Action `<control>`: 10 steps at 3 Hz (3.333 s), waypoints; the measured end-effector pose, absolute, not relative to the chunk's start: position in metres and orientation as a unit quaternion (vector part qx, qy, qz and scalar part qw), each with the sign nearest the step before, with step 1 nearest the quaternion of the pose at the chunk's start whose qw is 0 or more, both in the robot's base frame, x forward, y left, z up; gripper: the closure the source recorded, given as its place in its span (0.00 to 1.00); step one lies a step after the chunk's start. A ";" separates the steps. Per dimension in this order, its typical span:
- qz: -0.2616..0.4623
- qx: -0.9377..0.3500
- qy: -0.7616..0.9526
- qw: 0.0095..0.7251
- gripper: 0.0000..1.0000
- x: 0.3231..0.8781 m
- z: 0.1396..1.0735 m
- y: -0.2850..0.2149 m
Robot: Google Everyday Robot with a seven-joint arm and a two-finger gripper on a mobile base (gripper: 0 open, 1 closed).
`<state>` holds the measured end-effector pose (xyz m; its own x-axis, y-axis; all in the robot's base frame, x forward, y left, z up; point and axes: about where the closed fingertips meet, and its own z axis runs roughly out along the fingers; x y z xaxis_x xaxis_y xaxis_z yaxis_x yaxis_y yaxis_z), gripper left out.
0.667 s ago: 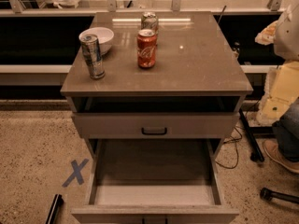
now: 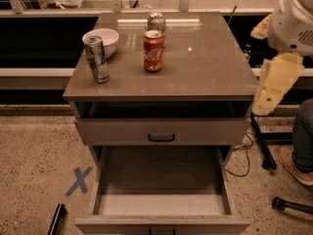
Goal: Place redbull can into middle drawer
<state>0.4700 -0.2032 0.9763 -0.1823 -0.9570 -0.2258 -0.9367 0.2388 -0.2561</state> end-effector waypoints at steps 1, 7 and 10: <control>-0.029 -0.624 0.748 0.225 0.00 0.529 0.991 -0.176; 0.097 -0.593 0.668 0.440 0.00 0.670 1.007 -0.004; 0.220 -0.605 0.605 0.468 0.00 0.664 0.967 0.133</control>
Offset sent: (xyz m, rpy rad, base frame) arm 0.1982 0.1260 0.0931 0.4835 -0.4059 0.1511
